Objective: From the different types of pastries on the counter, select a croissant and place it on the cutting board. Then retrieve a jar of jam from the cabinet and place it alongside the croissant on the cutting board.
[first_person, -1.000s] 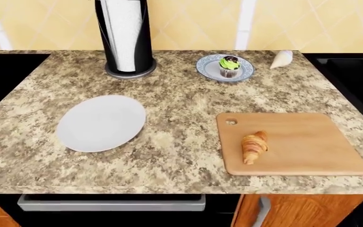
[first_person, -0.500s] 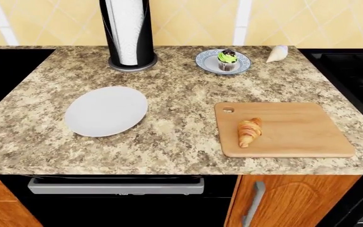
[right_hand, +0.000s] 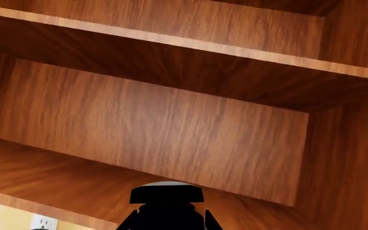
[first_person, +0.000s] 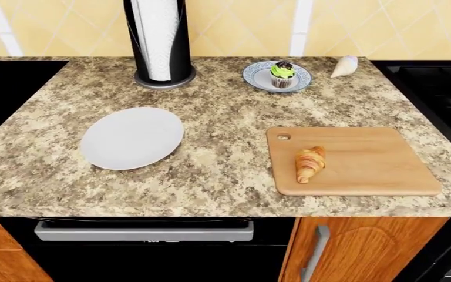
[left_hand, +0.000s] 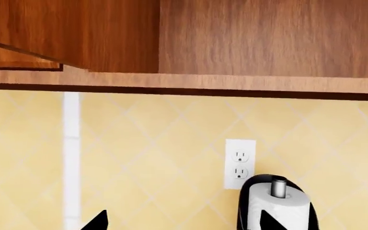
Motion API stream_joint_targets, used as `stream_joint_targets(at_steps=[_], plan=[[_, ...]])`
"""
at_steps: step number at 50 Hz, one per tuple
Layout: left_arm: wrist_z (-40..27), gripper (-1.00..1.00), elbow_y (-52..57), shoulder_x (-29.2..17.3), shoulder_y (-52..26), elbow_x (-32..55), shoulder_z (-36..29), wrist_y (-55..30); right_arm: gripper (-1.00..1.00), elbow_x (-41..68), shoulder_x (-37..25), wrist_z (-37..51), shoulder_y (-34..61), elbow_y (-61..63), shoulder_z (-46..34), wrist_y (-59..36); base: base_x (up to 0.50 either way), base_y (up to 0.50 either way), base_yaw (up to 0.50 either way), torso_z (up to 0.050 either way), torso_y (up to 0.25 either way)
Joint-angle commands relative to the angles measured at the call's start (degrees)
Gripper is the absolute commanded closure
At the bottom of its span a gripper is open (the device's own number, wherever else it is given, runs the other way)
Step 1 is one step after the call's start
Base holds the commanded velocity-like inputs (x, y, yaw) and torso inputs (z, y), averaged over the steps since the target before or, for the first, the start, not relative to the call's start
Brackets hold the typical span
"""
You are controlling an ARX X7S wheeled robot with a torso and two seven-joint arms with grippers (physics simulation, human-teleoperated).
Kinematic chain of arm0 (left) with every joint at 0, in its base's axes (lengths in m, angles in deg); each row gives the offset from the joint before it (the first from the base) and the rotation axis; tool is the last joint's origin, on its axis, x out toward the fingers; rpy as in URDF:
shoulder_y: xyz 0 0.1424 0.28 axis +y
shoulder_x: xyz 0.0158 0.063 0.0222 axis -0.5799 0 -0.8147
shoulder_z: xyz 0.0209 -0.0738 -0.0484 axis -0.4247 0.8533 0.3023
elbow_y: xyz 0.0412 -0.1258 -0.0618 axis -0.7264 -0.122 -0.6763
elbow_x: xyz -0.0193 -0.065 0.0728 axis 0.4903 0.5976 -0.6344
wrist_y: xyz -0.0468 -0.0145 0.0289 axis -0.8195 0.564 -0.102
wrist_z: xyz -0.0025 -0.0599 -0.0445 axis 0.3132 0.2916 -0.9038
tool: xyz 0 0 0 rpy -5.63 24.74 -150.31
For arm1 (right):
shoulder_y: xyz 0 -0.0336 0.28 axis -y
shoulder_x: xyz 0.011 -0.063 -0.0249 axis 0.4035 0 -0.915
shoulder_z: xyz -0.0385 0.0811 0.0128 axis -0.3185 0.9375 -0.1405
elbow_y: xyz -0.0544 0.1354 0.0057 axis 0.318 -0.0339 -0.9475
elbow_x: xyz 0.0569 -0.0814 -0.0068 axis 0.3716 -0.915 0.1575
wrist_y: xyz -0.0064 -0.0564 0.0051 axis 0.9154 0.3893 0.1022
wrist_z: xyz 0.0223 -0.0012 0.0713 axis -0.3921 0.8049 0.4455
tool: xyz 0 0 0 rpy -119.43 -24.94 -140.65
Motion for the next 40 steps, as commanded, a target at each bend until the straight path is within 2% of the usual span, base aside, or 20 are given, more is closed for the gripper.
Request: stream_joint_targets(at_steps=[1, 22, 30, 40], plan=[[-2.03, -1.00, 18.37, -0.28, 8.49, 4.42, 4.83, -9.10, 1.00, -1.24, -1.64, -4.83, -9.39, 23.85, -2.27, -10.32, 0.00, 0.00, 0.00, 0.000, 0.000], [-5.02, -1.00, 44.13, 2.23, 22.86, 13.34, 14.45, -23.00, 1.00, -1.73, -4.21, -6.16, -24.08, 46.46, -1.72, -15.83, 0.00, 0.00, 0.00, 0.001, 0.000], [-6.22, -1.00, 48.90, 3.69, 28.27, 15.81, 18.33, -26.71, 1.00, -1.03, -4.64, -5.78, -27.47, 47.50, 0.42, -15.89, 0.00, 0.00, 0.00, 0.000, 0.000], [-6.56, -1.00, 51.04, 4.60, 31.05, 17.31, 19.94, -28.66, 1.00, 0.48, -3.99, -4.83, -31.17, 45.85, 3.80, -14.84, 0.00, 0.00, 0.00, 0.000, 0.002]])
